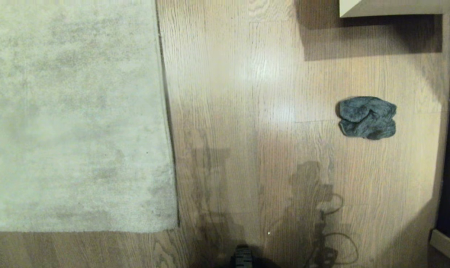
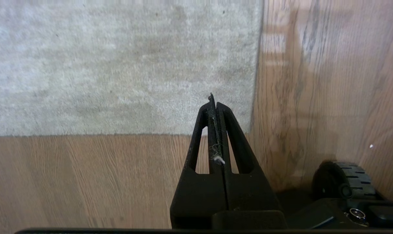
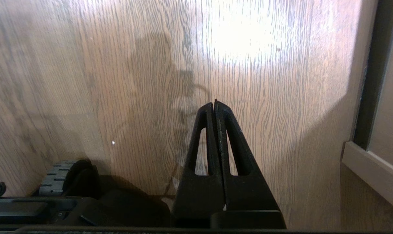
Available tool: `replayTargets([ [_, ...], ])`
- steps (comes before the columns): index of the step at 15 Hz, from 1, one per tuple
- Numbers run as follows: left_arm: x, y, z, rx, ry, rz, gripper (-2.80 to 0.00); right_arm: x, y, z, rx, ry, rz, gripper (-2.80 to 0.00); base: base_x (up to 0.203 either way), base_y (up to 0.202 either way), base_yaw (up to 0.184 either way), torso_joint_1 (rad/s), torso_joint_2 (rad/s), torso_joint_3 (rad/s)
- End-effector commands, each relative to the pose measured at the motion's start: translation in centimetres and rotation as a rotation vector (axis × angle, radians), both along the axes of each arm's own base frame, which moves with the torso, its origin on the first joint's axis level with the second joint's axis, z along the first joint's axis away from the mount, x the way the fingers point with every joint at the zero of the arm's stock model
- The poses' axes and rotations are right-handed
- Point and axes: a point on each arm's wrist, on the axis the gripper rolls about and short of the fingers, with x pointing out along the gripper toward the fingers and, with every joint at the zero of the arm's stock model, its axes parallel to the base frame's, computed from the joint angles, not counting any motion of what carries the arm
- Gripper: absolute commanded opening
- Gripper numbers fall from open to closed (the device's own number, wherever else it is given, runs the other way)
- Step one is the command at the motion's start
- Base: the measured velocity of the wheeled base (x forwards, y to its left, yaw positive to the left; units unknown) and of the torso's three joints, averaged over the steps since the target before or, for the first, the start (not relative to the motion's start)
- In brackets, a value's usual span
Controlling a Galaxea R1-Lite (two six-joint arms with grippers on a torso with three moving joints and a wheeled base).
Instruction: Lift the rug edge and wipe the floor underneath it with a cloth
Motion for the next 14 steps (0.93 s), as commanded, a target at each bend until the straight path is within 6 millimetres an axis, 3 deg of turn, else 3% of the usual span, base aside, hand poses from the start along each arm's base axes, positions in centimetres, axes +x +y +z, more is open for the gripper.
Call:
replayTargets([
  [1,0.0,0.0,0.0,-0.001,0.0,0.0,-2.8,0.01,0.0,0.01,0.0,0.0,0.0,-2.8,0.0,0.0,0.0,0.007,0.01,0.19],
  [14,0.0,0.0,0.0,-0.002,0.0,0.0,-2.8,0.01,0.0,0.01,0.0,0.0,0.0,-2.8,0.0,0.0,0.0,0.004,0.0,0.204],
])
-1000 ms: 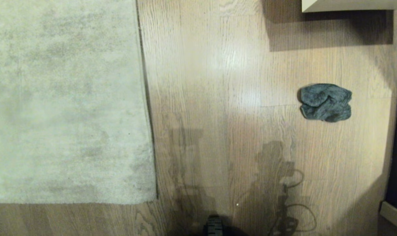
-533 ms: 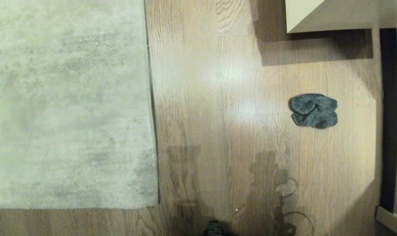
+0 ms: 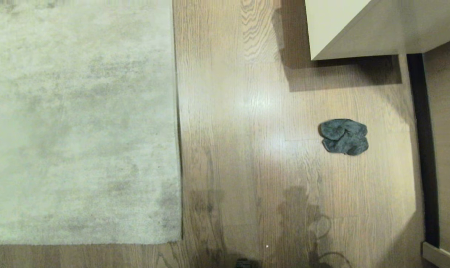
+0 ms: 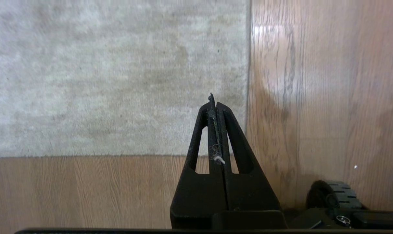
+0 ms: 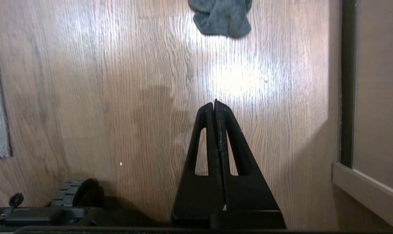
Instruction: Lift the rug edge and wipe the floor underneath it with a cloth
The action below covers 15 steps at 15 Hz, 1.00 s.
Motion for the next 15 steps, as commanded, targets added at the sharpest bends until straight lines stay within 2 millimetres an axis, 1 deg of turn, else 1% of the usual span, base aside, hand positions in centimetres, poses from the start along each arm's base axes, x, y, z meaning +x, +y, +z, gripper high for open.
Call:
replayTargets([
  [1,0.0,0.0,0.0,-0.001,0.0,0.0,-2.8,0.01,0.0,0.01,0.0,0.0,0.0,-2.8,0.0,0.0,0.0,0.001,0.01,0.202],
  [15,0.0,0.0,0.0,-0.001,0.0,0.0,-2.8,0.01,0.0,0.01,0.0,0.0,0.0,-2.8,0.0,0.0,0.0,0.003,0.0,0.203],
])
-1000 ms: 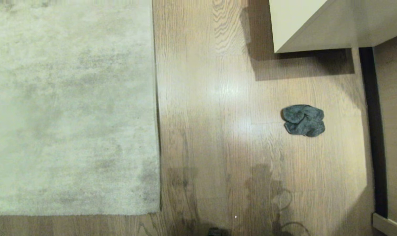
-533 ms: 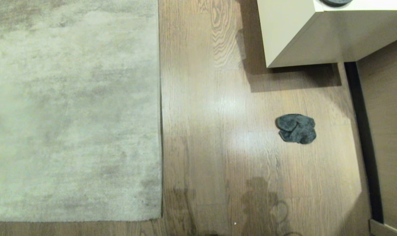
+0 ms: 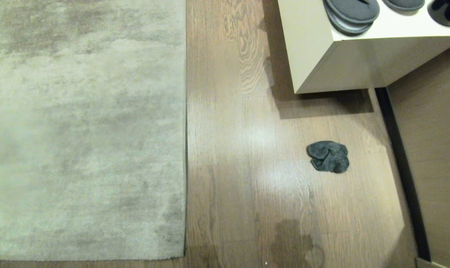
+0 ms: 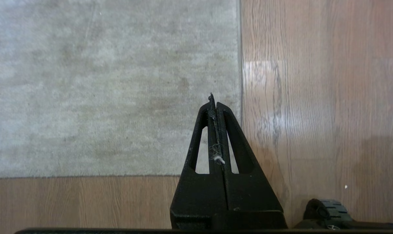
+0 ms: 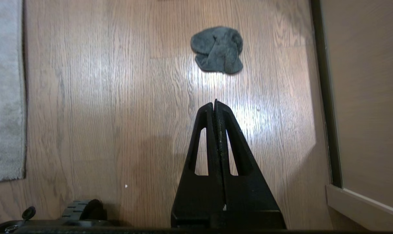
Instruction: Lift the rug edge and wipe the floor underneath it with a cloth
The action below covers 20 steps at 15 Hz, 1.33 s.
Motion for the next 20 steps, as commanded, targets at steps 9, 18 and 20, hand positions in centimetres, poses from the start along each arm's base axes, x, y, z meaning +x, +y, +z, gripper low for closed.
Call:
replayTargets([
  [9,0.0,0.0,0.0,-0.001,0.0,0.0,-2.8,0.01,0.0,0.02,0.0,0.0,0.001,-2.8,0.0,0.0,0.0,0.003,0.0,0.203],
  [18,0.0,0.0,0.0,-0.001,0.0,0.0,-2.8,0.01,0.0,0.02,0.0,0.0,0.001,-2.8,0.0,0.0,0.0,0.001,0.0,0.203],
  [20,0.0,0.0,0.0,-0.001,0.0,0.0,-2.8,0.01,0.0,0.02,0.0,0.0,0.001,-2.8,0.0,0.0,0.0,0.003,0.0,0.206],
])
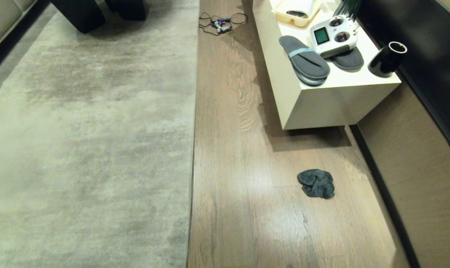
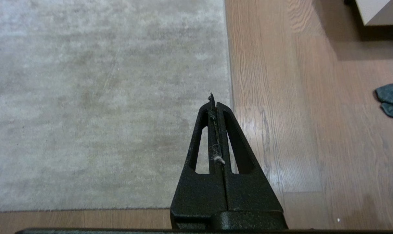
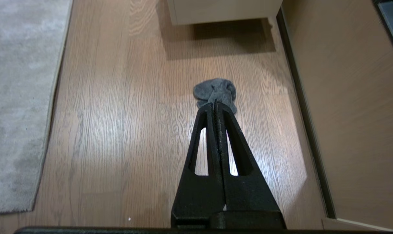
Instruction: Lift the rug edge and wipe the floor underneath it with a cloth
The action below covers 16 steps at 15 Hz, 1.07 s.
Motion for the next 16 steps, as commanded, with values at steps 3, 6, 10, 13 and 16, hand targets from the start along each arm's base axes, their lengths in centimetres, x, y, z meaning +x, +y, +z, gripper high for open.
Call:
replayTargets([
  [3,0.0,0.0,0.0,-0.001,0.0,0.0,-2.8,0.01,0.0,0.01,0.0,0.0,0.0,-2.8,0.0,0.0,0.0,0.006,0.0,0.203],
  [6,0.0,0.0,0.0,-0.001,0.0,0.0,-2.8,0.01,0.0,0.01,0.0,0.0,0.0,-2.8,0.0,0.0,0.0,0.003,0.0,0.197],
  [10,0.0,0.0,0.0,-0.001,0.0,0.0,-2.8,0.01,0.0,0.01,0.0,0.0,0.0,-2.8,0.0,0.0,0.0,0.003,0.0,0.199],
  [13,0.0,0.0,0.0,-0.001,0.0,0.0,-2.8,0.01,0.0,0.01,0.0,0.0,0.0,-2.8,0.0,0.0,0.0,0.005,0.0,0.199],
  [16,0.0,0.0,0.0,-0.001,0.0,0.0,-2.8,0.01,0.0,0.01,0.0,0.0,0.0,-2.8,0.0,0.0,0.0,-0.001,0.01,0.206],
])
